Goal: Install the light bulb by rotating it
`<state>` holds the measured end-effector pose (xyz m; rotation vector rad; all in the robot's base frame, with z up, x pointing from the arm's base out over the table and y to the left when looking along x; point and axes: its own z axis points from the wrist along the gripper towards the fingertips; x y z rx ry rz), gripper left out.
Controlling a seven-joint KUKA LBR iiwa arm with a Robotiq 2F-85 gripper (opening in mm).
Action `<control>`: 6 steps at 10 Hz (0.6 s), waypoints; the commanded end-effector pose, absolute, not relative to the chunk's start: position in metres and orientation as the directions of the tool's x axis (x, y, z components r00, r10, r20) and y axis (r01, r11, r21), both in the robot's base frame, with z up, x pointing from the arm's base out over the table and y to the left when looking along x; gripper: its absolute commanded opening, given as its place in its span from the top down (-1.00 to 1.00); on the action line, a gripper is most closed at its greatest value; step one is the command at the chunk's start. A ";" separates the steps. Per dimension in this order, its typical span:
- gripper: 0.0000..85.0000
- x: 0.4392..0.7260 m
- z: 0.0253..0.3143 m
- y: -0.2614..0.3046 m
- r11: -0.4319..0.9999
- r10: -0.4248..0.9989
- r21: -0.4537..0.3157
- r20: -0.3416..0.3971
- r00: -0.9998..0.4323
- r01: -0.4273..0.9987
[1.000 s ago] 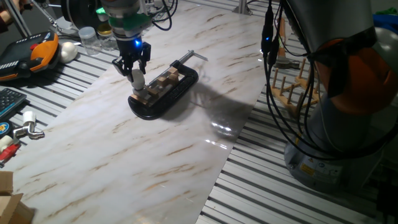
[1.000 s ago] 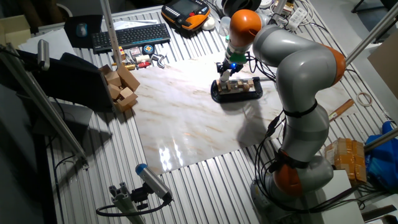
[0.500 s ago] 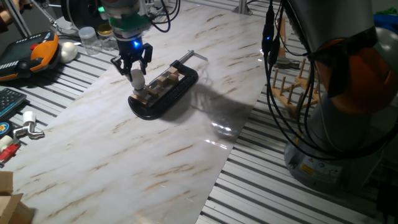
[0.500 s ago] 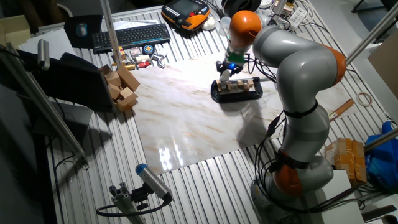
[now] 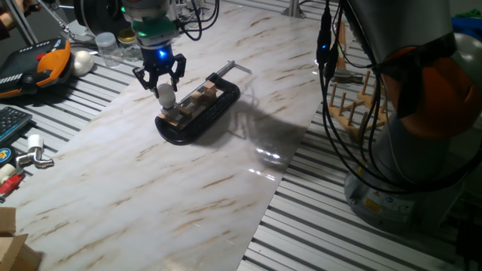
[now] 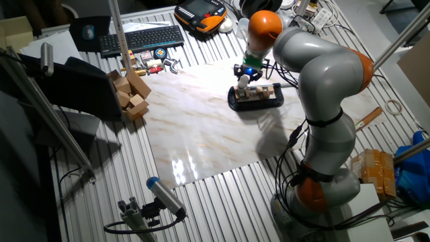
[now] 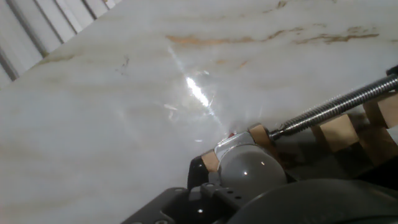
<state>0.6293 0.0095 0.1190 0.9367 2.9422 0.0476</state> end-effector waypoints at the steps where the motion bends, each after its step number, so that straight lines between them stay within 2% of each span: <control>1: 1.00 0.629 0.119 0.010 0.774 0.633 0.047 -0.041 -0.773 0.632; 6: 1.00 0.629 0.119 0.009 0.642 0.767 0.054 -0.043 -0.640 0.765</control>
